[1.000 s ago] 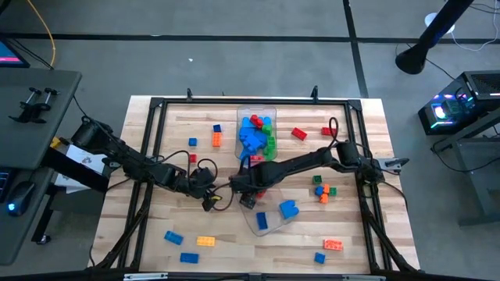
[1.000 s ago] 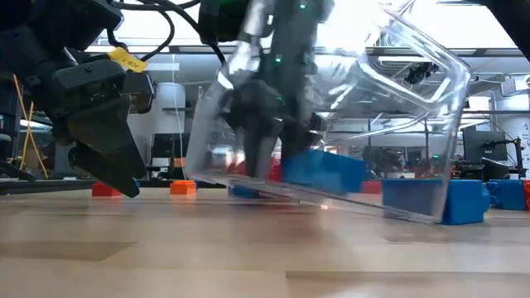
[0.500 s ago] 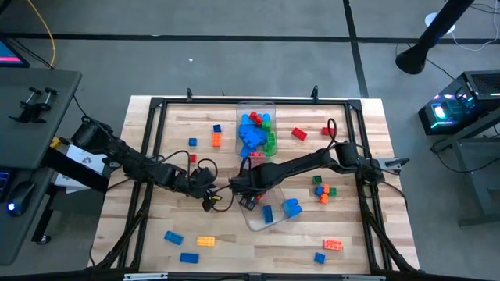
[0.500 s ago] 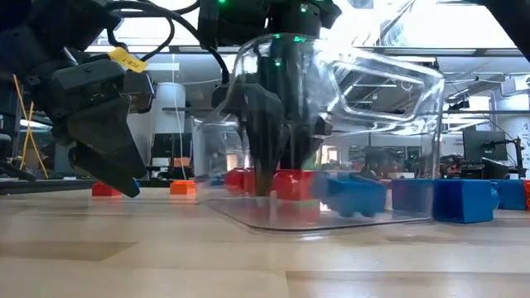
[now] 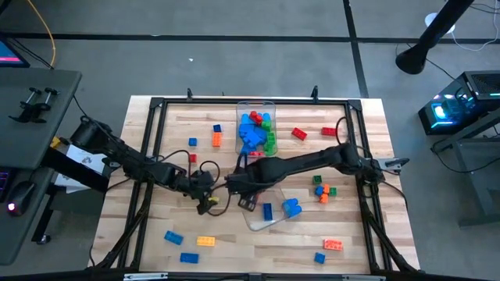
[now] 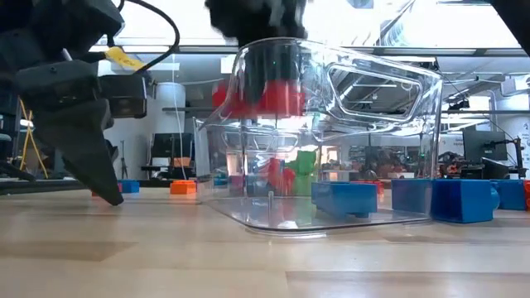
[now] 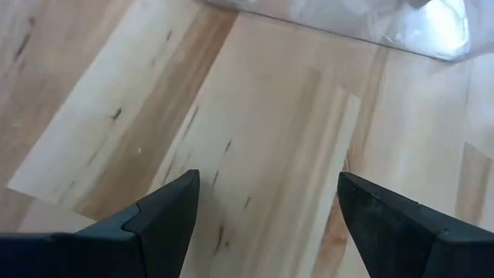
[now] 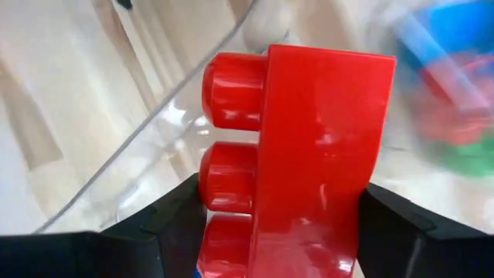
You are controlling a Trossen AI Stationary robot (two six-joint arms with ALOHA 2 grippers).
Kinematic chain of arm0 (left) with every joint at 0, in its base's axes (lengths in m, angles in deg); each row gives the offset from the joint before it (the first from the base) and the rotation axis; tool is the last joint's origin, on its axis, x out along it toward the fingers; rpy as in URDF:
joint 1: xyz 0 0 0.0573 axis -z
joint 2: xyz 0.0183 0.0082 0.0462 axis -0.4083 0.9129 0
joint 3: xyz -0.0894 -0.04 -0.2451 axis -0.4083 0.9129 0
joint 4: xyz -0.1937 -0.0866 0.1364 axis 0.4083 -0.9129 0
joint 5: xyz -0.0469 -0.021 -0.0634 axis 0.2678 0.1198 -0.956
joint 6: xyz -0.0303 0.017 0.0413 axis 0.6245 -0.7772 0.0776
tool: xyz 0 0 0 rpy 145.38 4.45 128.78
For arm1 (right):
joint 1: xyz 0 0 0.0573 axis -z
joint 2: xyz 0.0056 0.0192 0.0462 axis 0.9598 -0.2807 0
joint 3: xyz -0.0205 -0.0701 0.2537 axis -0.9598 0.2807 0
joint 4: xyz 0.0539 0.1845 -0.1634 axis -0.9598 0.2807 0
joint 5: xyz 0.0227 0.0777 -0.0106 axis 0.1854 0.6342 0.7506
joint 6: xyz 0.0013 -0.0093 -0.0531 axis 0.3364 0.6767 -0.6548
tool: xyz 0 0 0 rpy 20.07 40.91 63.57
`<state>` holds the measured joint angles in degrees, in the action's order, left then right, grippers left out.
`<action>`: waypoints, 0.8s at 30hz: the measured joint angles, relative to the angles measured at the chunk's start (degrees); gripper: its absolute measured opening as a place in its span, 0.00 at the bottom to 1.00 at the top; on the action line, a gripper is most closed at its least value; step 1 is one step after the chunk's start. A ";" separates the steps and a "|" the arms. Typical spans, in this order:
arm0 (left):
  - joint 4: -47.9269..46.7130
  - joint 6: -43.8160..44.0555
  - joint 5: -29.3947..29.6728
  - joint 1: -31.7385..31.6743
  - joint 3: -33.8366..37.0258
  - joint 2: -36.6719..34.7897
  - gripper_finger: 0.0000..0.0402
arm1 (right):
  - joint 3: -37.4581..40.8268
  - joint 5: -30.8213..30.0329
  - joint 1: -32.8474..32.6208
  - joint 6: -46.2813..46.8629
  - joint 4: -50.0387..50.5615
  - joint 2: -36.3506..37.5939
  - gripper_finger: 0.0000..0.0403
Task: Sort blocks by size
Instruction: Put the large red game piece in the top transparent bin
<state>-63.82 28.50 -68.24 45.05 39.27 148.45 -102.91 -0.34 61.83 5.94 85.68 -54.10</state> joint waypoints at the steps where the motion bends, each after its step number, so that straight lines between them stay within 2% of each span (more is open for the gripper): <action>1: -0.01 0.15 -0.52 0.01 0.04 -0.32 0.73 | -2.92 -1.68 -0.24 -0.59 2.68 0.00 0.63; 5: 0.70 0.81 -1.83 -0.25 0.13 -2.99 0.73 | -12.48 -11.54 1.36 -2.74 8.27 0.28 0.63; 7: 1.19 1.11 -1.47 -0.84 0.13 -5.23 0.73 | -10.63 -15.90 4.34 -2.74 6.23 2.12 0.63; 9: 1.17 1.22 -1.17 -1.40 0.15 -8.35 0.73 | -8.15 -16.95 8.45 -1.90 5.40 2.48 0.63; 11: 1.49 0.88 -0.91 -2.09 0.15 -12.37 0.73 | -5.69 -16.55 13.21 -1.13 4.77 2.15 0.63; 13: 1.47 0.12 -0.06 -2.74 0.15 -16.69 0.73 | -2.18 -14.74 17.93 0.33 0.09 2.00 0.63; 16: 1.42 -0.22 2.41 -3.45 0.14 -22.76 0.73 | 0.75 -9.68 23.70 2.02 -5.51 1.91 0.63; 19: 0.40 -0.27 5.08 -3.69 0.11 -27.24 0.73 | 1.64 -4.82 26.48 5.54 -7.25 1.91 0.63; 21: -0.70 -0.22 7.17 -3.69 0.11 -29.27 0.73 | 1.64 -2.71 27.38 5.84 -5.72 1.91 0.68; 24: -2.35 -0.27 10.39 -3.69 0.11 -30.96 0.73 | 1.64 -2.36 27.71 4.54 -3.56 1.93 0.83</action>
<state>-66.17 28.23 -57.85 41.35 39.37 117.49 -101.27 -2.70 89.55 10.48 82.12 -52.17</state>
